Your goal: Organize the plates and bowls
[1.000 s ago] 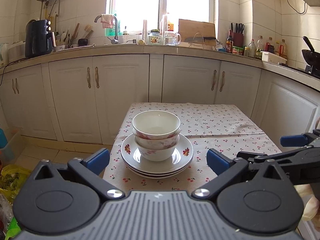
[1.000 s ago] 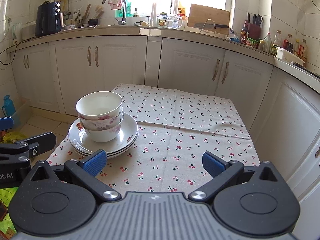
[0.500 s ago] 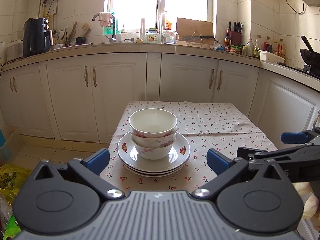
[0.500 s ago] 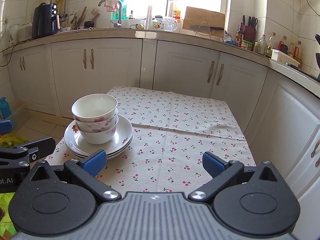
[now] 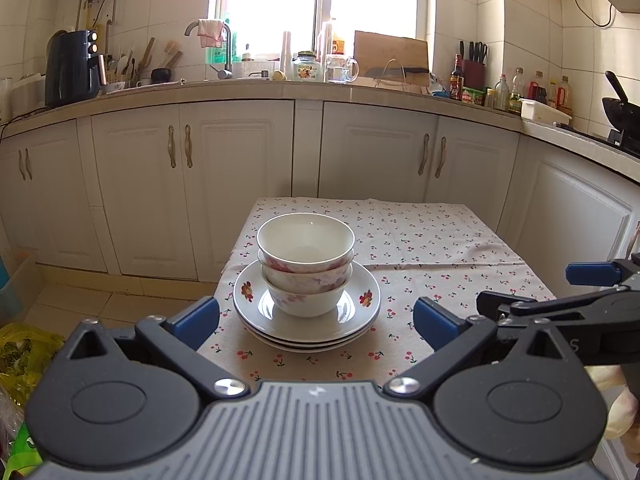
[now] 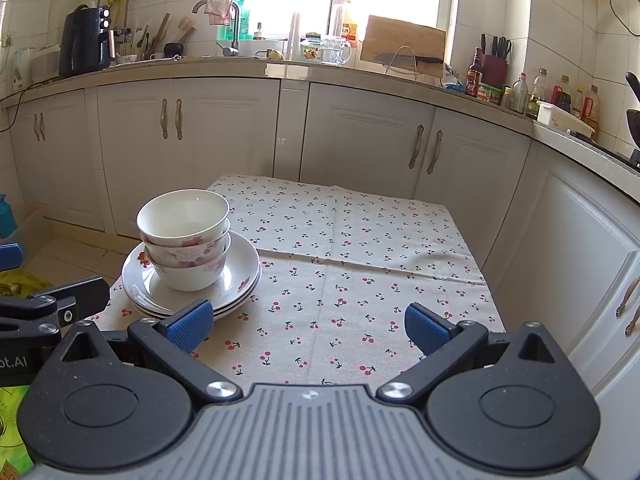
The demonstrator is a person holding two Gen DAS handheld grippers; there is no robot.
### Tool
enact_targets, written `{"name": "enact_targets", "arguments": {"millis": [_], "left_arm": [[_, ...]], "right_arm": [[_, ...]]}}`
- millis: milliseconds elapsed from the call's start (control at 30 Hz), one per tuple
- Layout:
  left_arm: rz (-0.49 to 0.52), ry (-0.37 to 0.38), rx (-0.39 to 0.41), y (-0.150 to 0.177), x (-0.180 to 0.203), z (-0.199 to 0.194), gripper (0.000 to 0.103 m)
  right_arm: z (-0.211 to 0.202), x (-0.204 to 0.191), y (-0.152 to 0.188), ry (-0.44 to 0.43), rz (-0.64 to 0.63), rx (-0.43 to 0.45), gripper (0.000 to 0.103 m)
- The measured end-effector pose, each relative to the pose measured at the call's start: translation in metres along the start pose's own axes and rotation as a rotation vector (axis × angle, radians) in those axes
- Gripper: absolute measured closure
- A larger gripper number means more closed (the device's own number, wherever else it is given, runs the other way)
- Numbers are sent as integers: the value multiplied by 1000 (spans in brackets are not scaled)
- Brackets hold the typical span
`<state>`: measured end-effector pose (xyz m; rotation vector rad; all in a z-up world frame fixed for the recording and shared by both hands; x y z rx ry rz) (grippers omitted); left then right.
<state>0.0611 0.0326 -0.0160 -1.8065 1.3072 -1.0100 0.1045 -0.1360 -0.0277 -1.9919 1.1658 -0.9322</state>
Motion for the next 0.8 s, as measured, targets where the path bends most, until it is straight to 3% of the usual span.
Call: {"name": "enact_targets", "arguments": {"millis": [800], "left_arm": [[-4, -1, -16, 2, 1, 7, 1]], "right_arm": [[7, 1, -1, 14, 1, -16, 0]]}}
Point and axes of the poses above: each gripper's, at about its wrist camera, not at the fingertips, and z roughly the way its jaws point, x to its right, y to its underside, the point moved 9 cm from there along z, roughly the way its jaws point, and after that the axes turned 10 degrees about -z, right-handed, at the moved point
